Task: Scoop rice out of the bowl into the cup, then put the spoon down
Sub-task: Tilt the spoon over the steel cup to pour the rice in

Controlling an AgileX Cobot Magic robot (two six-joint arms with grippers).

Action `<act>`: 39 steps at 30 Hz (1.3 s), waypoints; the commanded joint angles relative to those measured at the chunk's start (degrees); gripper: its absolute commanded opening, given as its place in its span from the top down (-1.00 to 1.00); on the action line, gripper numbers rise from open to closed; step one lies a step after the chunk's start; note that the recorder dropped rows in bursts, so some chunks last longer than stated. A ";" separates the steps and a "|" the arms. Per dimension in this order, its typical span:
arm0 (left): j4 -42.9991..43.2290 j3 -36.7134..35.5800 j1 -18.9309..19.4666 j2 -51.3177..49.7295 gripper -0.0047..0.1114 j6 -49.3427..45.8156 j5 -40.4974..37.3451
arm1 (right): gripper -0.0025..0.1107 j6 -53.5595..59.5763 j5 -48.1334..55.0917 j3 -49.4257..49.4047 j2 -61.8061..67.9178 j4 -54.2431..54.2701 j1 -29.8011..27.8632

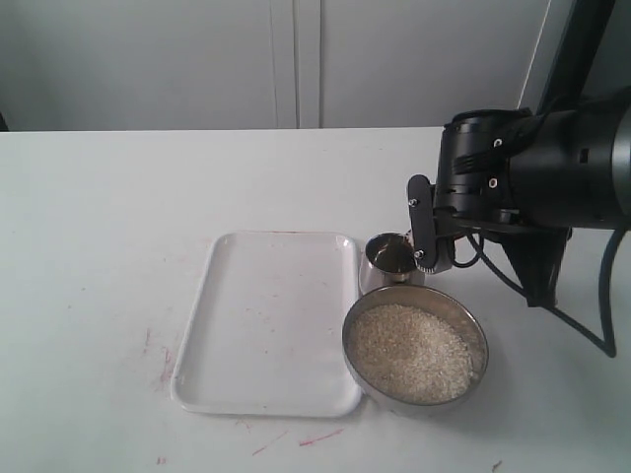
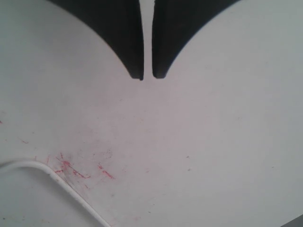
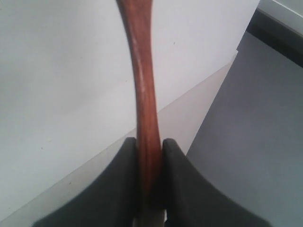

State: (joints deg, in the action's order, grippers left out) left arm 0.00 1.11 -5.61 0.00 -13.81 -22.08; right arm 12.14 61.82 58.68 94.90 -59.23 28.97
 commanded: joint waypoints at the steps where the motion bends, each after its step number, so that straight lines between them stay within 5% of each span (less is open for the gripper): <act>1: -0.32 -0.52 -0.31 0.00 0.67 0.33 -2.80 | 0.96 0.79 0.27 0.20 -0.13 -2.07 -0.39; 39: -0.32 -0.52 -0.31 0.00 0.67 0.33 -2.80 | 0.96 8.65 5.08 0.20 -0.13 -12.67 4.96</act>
State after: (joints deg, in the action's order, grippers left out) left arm 0.00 1.11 -5.61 0.00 -13.81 -22.08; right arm 19.07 65.11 58.68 94.90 -70.92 33.71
